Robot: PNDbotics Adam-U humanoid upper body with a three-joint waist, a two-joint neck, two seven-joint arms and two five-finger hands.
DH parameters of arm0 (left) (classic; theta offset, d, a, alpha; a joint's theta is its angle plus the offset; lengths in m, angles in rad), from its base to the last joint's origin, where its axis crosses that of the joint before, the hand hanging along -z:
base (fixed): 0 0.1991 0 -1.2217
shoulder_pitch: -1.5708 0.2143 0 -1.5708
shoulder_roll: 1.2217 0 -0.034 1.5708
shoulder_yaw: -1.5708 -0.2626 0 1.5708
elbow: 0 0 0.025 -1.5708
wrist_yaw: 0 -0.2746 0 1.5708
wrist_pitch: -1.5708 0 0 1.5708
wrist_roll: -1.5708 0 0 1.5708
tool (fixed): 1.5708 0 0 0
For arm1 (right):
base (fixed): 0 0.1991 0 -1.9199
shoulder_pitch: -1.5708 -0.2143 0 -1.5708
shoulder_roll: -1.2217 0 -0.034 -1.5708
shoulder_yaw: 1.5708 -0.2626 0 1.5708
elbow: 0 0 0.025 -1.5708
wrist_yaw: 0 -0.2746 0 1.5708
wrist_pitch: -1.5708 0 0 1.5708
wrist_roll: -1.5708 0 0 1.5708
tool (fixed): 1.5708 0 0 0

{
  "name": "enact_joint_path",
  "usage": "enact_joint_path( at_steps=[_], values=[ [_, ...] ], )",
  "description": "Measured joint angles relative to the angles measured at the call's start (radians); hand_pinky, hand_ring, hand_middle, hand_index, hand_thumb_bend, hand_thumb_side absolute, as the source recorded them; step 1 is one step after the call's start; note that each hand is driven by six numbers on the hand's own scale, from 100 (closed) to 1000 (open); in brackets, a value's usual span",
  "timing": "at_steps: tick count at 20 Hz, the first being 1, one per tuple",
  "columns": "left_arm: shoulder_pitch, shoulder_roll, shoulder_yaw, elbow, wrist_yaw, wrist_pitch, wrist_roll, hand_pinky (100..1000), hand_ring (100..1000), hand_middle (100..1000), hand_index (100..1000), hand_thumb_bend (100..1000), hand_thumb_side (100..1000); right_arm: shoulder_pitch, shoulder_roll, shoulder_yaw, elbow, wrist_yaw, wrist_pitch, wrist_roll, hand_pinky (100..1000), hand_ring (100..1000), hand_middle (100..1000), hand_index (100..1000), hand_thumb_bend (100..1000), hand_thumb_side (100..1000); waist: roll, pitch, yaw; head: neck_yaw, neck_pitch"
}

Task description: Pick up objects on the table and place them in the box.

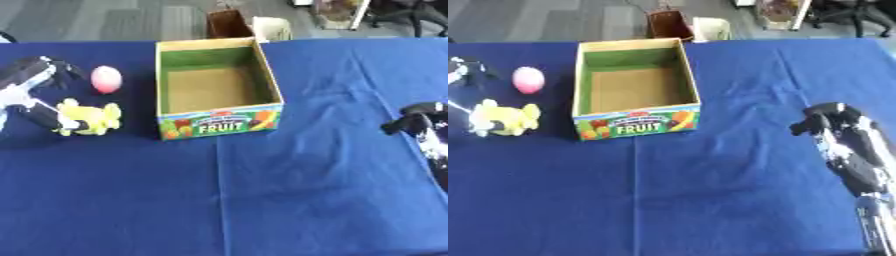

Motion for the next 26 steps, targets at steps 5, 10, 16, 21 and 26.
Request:
enact_joint_path(
  at_steps=[5,10,16,21,26],
  values=[
    [-0.015,-0.027,-0.01,0.065,-0.051,-0.027,-0.004,673,620,691,798,687,177,0.0,0.0,0.0,0.003,0.0,0.0,0.002,648,520,438,641,100,334,0.0,0.0,-0.001,0.0,-0.004],
    [-0.017,-0.042,-0.013,0.105,-0.09,-0.042,0.009,649,572,624,772,550,196,0.0,0.0,0.0,0.005,0.0,-0.001,0.002,648,520,438,641,100,337,0.0,0.0,-0.002,0.0,-0.005],
    [-0.018,-0.047,-0.017,0.125,-0.105,-0.041,0.052,546,383,405,557,237,187,0.0,0.0,0.0,0.005,0.0,-0.001,0.003,648,520,438,641,100,334,0.0,0.0,-0.002,0.0,-0.005],
    [-0.018,-0.046,-0.009,0.078,-0.054,-0.029,0.102,529,336,347,520,199,182,0.0,0.0,0.0,0.005,0.0,-0.001,0.003,648,520,438,641,100,333,0.0,0.0,-0.003,0.0,-0.005],
    [-0.057,-0.044,-0.004,-0.029,0.023,-0.027,0.102,532,345,357,543,195,179,0.0,0.0,0.001,0.005,0.0,0.0,0.003,649,520,438,642,100,332,0.0,-0.008,-0.008,0.0,-0.005]
  ],
)
